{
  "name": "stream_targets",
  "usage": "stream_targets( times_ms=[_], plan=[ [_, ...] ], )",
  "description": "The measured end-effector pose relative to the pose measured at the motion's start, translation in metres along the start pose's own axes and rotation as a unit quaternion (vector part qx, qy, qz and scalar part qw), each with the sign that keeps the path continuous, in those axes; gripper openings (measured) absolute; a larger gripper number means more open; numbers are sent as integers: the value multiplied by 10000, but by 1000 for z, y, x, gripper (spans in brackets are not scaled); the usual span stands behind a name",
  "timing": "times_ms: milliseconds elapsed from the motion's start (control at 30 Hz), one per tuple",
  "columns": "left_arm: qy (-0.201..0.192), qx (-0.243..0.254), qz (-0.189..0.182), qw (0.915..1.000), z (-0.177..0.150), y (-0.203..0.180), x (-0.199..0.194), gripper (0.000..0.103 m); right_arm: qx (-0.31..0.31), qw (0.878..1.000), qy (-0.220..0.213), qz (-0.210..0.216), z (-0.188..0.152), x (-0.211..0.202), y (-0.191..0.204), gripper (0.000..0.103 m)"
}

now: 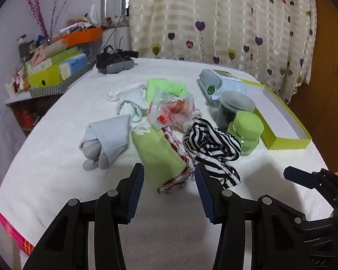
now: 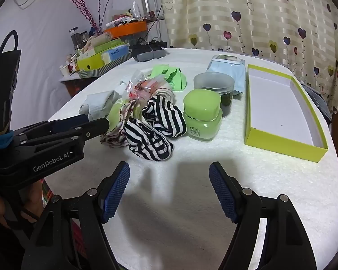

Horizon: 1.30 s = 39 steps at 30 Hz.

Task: Organize soft objects
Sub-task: 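Move both tools toward the striped cloth and green towel on the table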

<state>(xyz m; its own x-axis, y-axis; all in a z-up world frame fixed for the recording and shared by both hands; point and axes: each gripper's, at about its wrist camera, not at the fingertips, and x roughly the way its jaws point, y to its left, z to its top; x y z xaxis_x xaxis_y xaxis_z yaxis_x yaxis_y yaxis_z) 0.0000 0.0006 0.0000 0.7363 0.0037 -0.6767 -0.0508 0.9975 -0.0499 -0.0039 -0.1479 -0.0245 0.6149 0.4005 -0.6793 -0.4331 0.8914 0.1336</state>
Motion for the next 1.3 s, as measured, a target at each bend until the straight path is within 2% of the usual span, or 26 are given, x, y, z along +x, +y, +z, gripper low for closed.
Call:
stream_targets(
  times_ms=[167,267,600,1300],
  plan=[
    [96,64,73,9999,2,-1,6,46,12,10000,5,17,0,-1,0,74],
    [1,99,104,9999,-1,1,1,46,19,10000,22,14,0,0,0,73],
    [137,170,40,9998,-1,-3,3,46,1,10000,-6,22,2,0,0,74],
    [61,156,-81,9998,2,-6,-3,46,2,9999,-69,75,3,-3,0,74]
  ],
)
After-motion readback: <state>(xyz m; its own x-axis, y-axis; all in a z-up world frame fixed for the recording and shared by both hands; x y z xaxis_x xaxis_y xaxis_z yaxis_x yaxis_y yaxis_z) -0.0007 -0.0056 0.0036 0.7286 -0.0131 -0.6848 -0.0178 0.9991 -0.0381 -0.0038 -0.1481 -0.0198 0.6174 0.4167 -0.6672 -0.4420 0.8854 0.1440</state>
